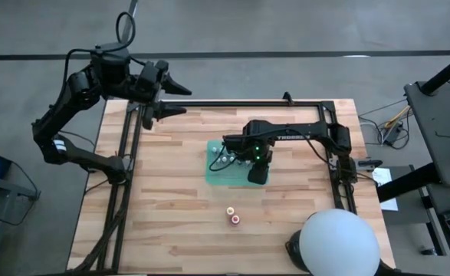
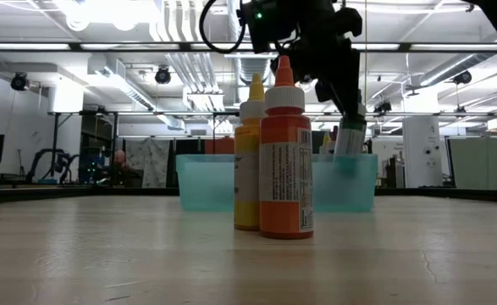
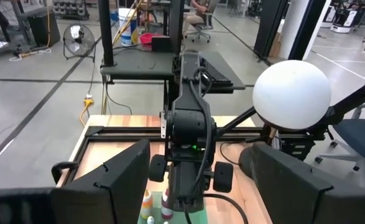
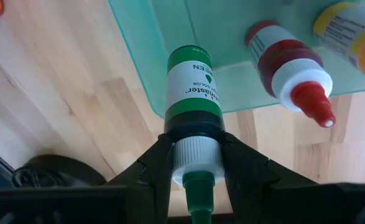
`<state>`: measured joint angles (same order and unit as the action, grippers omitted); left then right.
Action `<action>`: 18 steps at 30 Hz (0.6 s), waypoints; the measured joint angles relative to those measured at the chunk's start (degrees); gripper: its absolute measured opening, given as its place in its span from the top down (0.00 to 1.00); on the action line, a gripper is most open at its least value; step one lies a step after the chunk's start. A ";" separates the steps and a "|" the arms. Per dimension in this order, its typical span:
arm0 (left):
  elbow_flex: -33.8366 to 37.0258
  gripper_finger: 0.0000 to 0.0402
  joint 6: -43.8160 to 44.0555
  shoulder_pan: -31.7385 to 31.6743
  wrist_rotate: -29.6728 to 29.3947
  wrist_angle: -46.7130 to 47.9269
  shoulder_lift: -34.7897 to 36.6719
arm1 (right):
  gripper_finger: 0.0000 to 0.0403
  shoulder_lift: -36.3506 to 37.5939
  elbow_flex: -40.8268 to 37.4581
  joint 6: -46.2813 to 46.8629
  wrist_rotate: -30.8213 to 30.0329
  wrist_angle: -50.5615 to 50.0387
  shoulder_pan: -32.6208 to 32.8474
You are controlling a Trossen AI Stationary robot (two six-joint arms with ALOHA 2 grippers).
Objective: Pick & Place food coloring
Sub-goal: Put the big green food coloring bottle into the green container
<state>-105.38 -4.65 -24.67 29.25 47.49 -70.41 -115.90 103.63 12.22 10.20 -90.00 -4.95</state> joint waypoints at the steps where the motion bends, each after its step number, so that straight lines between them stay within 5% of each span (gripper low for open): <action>1: 0.00 0.38 -0.01 -0.01 0.00 -0.28 0.00 | 0.74 0.00 0.00 0.40 -0.26 -0.02 0.02; 18: 0.00 0.38 -0.45 -0.01 0.00 -0.63 0.00 | 0.74 0.02 0.00 0.71 -1.51 -0.02 0.17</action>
<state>-105.38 -5.10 -24.68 29.26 46.86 -70.41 -115.87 103.63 12.93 8.69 -90.02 -4.78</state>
